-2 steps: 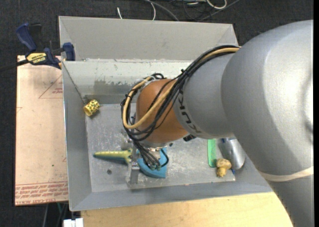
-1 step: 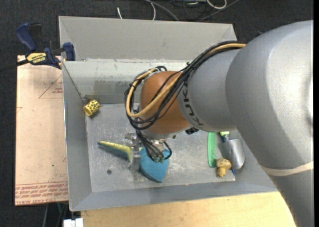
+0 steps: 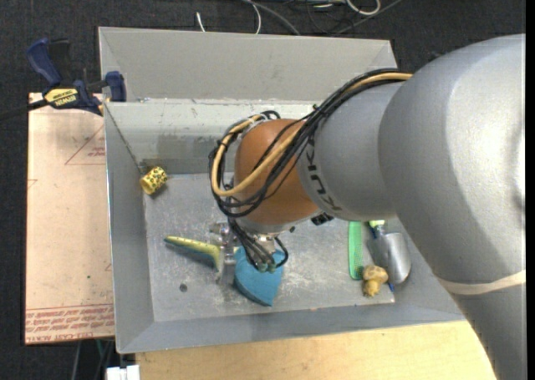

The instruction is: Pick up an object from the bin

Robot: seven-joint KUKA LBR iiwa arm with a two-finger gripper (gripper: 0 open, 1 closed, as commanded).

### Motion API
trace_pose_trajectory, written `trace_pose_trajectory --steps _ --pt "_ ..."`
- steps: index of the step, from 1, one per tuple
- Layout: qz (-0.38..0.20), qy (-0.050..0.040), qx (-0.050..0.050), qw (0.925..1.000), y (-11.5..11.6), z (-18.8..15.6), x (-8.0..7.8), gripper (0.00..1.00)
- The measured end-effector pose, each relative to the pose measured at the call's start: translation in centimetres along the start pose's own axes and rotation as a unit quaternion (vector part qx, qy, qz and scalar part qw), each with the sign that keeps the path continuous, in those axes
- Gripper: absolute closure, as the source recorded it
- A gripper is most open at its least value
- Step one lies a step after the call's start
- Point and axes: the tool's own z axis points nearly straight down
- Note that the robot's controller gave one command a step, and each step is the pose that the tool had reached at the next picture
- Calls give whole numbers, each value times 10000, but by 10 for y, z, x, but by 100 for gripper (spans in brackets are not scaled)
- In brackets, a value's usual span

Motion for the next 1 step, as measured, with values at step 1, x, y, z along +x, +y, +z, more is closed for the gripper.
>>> trace_pose_trajectory --steps 1 --pt "-110 27 6 9999 2 -58 -1 100"
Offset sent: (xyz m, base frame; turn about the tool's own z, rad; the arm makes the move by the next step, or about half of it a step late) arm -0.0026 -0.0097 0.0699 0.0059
